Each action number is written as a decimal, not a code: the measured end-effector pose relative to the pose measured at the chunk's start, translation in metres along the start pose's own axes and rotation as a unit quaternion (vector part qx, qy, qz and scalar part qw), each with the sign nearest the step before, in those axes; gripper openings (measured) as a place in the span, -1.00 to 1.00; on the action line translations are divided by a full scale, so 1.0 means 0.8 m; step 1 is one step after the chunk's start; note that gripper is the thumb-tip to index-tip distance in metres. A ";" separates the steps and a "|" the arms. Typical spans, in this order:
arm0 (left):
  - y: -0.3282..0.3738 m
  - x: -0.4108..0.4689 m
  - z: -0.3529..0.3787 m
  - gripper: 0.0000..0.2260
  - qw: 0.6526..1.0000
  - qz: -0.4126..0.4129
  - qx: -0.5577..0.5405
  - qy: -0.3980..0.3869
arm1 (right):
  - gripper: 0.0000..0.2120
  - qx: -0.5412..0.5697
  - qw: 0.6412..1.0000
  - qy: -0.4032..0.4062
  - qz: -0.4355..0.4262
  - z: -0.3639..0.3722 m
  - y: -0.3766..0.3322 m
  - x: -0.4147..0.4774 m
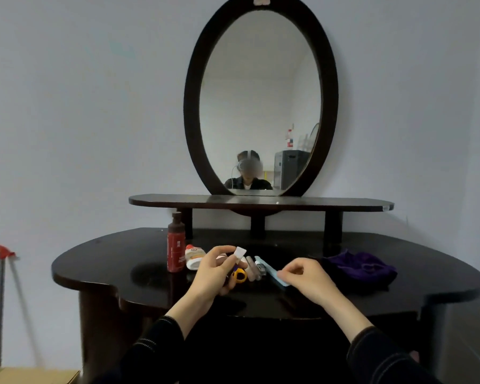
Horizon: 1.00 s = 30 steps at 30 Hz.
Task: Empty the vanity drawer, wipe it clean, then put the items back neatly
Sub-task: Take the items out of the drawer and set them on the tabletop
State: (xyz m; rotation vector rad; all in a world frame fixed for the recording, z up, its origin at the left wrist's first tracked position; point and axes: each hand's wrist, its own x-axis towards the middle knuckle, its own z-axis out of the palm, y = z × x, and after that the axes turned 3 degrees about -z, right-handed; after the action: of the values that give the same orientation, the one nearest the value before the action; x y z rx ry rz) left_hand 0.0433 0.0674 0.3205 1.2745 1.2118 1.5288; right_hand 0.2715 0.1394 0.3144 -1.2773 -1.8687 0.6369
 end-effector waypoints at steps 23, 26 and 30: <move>-0.004 -0.005 0.014 -0.89 0.994 0.054 0.089 -0.021 | -0.91 0.391 0.911 0.111 0.070 -0.012 -0.008 -0.013; -0.006 -0.004 0.010 -0.90 0.989 0.042 0.126 0.058 | -0.94 0.315 0.922 0.210 0.080 -0.010 0.000 -0.008; -0.009 -0.008 0.019 -0.86 0.966 0.083 0.241 0.033 | -0.94 0.084 0.980 0.165 0.071 0.001 -0.008 -0.005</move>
State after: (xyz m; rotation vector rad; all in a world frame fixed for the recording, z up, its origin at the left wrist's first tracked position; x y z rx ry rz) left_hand 0.0592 0.0652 0.3127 1.6826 1.6218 1.4487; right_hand 0.2680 0.1336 0.3172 -1.3231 -1.4342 0.6008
